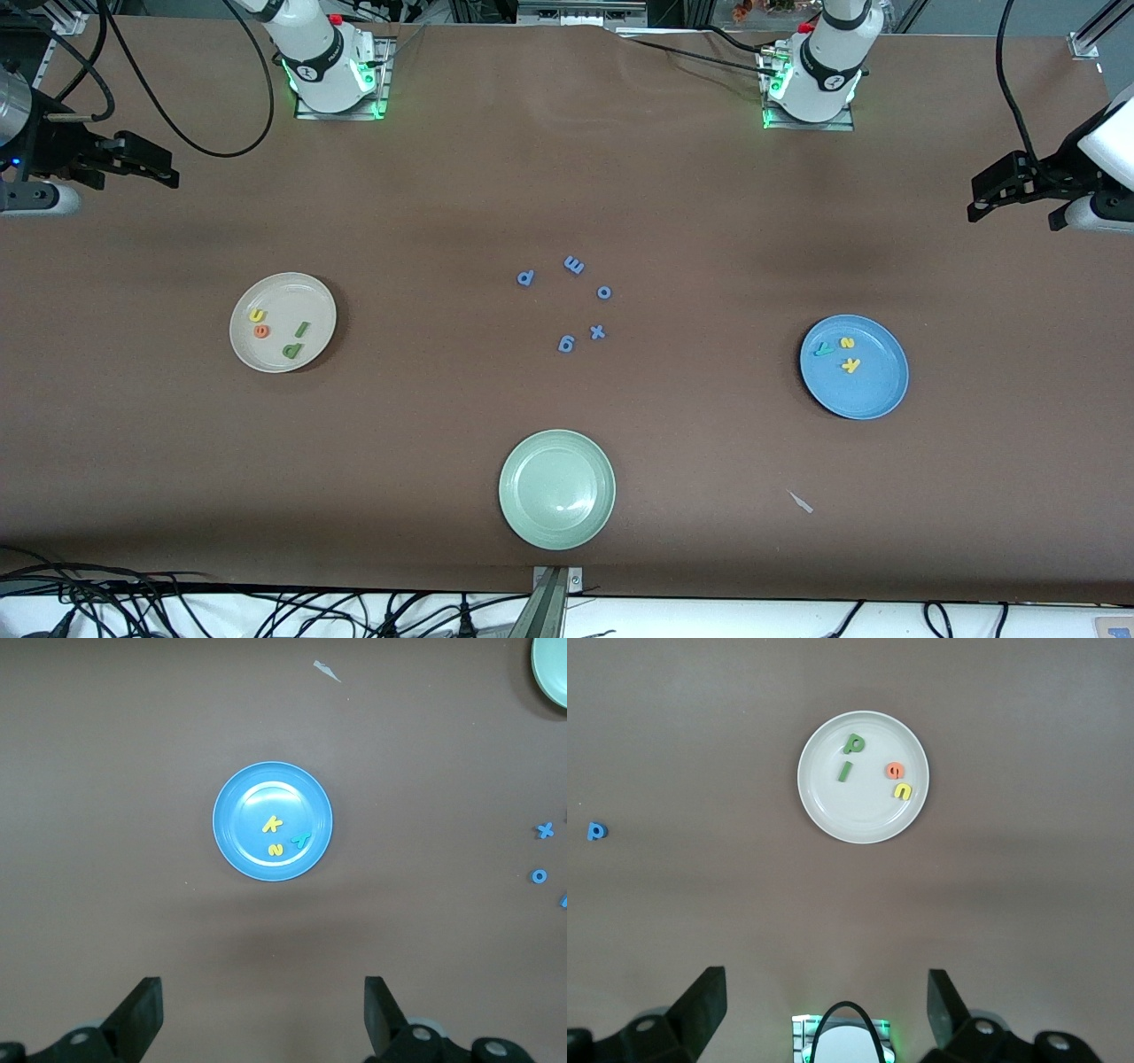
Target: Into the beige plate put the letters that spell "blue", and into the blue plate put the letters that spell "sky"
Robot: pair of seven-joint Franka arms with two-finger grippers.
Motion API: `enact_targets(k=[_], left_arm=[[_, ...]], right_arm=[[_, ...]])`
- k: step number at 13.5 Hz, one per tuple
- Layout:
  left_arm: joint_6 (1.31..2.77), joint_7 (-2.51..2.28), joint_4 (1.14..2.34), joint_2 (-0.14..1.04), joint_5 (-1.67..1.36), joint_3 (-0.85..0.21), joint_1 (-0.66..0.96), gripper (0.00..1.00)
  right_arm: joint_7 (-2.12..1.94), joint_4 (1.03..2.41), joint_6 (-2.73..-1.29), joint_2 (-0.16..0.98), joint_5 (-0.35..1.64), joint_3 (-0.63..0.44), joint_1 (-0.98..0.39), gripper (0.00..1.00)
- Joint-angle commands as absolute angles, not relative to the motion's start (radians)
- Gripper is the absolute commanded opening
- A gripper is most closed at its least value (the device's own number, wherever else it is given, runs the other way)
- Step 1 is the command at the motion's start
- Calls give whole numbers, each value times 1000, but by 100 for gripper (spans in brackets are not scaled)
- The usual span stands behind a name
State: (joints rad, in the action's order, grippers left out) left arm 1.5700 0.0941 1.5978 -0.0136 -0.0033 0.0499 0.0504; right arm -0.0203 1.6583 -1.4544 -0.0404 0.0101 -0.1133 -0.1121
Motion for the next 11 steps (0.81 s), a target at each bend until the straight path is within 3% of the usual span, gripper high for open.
enact_targets(k=[1,11], left_arm=[[1548,84,1568,-2,31,49,57,100],[1545,83,1568,-3,21,52,48,100]], right_arm=[[-17,1644,-1416,-51,-2,-92,-78,100],[-6,1646,-1516,-40,-2,-92,-75,100]])
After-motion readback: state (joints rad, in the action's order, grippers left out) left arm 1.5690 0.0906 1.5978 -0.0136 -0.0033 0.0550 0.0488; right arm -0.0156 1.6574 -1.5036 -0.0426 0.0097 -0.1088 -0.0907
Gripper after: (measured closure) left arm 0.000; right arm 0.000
